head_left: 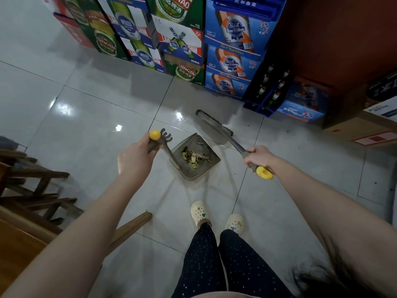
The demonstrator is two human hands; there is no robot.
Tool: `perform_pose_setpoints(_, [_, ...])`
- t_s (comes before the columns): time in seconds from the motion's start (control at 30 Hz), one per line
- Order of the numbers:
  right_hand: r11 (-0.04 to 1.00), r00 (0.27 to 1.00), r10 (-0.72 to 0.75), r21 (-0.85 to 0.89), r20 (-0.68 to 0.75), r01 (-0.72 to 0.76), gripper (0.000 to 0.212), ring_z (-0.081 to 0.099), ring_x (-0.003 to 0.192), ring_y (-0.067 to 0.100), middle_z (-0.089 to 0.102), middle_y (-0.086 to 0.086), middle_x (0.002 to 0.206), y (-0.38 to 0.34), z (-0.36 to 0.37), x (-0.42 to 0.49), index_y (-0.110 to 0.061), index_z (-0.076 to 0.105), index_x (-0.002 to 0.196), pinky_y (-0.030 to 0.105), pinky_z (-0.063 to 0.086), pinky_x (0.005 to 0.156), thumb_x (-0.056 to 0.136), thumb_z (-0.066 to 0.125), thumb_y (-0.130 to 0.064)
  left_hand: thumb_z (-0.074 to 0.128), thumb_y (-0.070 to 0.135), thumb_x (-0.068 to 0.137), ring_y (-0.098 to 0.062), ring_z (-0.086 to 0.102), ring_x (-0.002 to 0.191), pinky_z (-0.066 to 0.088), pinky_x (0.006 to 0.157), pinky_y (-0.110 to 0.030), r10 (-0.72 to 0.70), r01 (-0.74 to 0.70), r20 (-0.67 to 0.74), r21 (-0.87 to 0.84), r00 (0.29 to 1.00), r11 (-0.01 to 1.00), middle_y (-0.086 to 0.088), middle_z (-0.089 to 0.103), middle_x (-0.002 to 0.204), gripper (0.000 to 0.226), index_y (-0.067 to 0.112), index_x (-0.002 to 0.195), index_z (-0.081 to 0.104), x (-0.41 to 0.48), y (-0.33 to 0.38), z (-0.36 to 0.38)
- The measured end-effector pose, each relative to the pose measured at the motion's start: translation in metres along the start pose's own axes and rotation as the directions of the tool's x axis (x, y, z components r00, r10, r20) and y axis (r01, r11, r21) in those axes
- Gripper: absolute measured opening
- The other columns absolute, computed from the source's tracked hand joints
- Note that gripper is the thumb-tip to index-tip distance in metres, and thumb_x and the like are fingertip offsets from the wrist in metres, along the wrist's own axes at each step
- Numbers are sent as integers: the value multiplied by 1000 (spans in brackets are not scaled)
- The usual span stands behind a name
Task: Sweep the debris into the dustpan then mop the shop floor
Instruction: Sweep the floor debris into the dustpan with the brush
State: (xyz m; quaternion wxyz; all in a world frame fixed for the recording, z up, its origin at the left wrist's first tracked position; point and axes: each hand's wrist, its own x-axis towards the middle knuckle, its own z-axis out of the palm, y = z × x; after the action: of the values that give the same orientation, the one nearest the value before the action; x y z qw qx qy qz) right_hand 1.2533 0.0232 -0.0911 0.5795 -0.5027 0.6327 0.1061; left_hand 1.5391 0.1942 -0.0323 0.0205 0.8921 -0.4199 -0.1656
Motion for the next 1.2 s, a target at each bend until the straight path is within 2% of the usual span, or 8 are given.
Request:
perform_pose_setpoints(0.17, [999,999,33,-17,-9,-33,38,49,46,23,54,14,60,7,18,11,13,56,114,25,43,41,76,59,10,45,51,92,-38,59,72,38,57,-34,1,-1,-20,1,1000,1000,-7,55,70,35,21,109,49,-3,-9,3])
perform_pose_setpoints(0.3, [994,991,78,-90,105,-68,33,48,32,17,55,13,59,20,36,-11,12,61,109,19,41,35,76,59,8,45,50,92,-37,58,70,39,57,-35,5,-5,-21,3,1000,1000,-9,57,70,34,21,110,49,-2,-12,5])
perform_pose_setpoints(0.47, [998,984,60,-42,170,-53,52,49,33,15,56,11,54,33,46,-40,4,54,127,19,42,38,75,58,9,46,46,93,-38,59,76,37,59,-36,2,-2,-9,0,1000,1000,-14,62,79,32,19,111,49,-2,-6,-1])
perform_pose_setpoints(0.6, [999,984,45,4,171,-47,49,46,31,13,54,10,56,37,37,-58,6,56,125,18,40,35,77,57,11,47,45,93,-38,58,74,37,59,-35,8,-8,3,-17,1000,1000,-11,58,75,31,20,111,49,-5,0,-4])
perform_pose_setpoints(0.8, [999,994,44,19,103,-46,47,44,28,12,54,14,69,57,8,-80,4,56,125,15,37,32,79,57,11,47,45,93,-38,59,75,37,60,-35,35,-35,-8,-34,999,999,-10,59,74,30,21,109,50,-23,9,-2])
perform_pose_setpoints(1.0, [994,999,41,99,-6,-40,57,45,44,20,56,21,82,84,-21,-83,2,48,134,18,40,34,79,56,12,45,48,93,-36,58,72,38,58,-34,81,-82,-12,-21,997,996,-6,55,71,32,22,111,50,-32,28,2])
perform_pose_setpoints(1.1, [992,997,44,119,-59,-37,49,46,49,22,55,20,84,92,-36,-79,5,53,127,19,42,34,79,57,13,44,48,94,-34,53,69,37,58,-34,93,-93,-16,-5,996,996,-6,52,71,35,20,114,49,-31,44,1])
perform_pose_setpoints(1.2, [990,994,50,139,-101,-36,44,45,51,23,55,19,86,98,-49,-74,10,55,122,19,41,33,78,57,14,44,49,93,-36,58,78,37,61,-34,119,-120,-15,-24,993,993,-6,55,76,33,22,113,51,-27,60,4])
